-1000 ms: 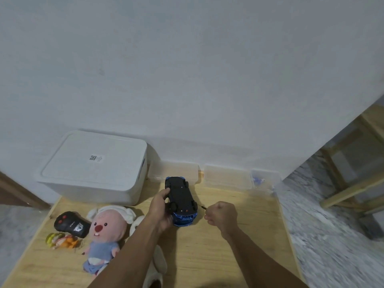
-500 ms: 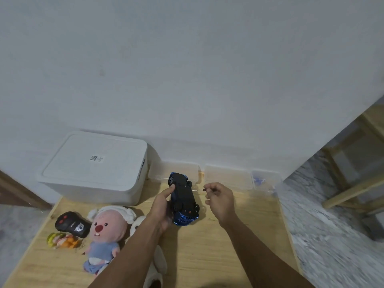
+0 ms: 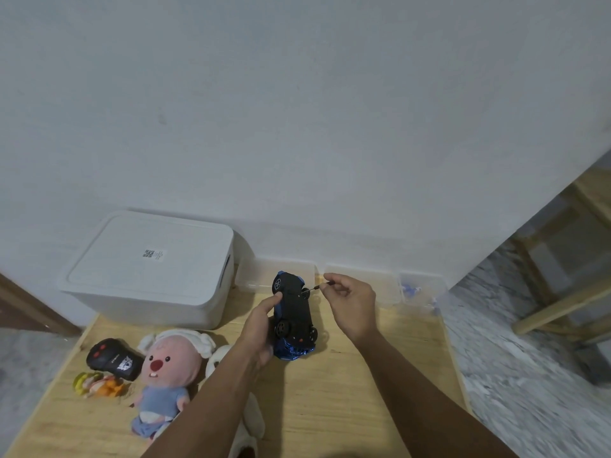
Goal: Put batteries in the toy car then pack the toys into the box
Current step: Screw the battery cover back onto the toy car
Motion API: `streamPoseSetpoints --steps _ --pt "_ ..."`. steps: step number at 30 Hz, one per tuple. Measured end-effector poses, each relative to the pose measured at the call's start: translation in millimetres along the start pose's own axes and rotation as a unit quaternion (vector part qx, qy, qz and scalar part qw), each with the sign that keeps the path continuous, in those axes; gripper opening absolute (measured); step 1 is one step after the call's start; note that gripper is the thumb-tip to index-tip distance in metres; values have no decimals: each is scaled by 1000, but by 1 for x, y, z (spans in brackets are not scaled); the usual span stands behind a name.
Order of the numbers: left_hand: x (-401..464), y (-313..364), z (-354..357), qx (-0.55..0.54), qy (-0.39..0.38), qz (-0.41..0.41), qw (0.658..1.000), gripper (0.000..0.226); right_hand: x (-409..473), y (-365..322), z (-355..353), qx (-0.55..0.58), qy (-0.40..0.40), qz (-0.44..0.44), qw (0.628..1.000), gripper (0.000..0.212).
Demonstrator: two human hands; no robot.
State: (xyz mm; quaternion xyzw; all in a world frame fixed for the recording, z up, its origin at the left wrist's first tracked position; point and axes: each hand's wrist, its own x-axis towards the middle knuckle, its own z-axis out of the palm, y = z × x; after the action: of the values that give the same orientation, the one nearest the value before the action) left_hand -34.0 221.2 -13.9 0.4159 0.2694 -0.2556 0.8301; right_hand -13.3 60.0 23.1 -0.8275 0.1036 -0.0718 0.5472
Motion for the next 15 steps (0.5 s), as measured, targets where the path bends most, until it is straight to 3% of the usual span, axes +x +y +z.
streamPoseSetpoints --steps 15 --pt "7 -1 -1 22 -5 -5 1000 50 -1 -10 -1 -22 -11 -2 1000 27"
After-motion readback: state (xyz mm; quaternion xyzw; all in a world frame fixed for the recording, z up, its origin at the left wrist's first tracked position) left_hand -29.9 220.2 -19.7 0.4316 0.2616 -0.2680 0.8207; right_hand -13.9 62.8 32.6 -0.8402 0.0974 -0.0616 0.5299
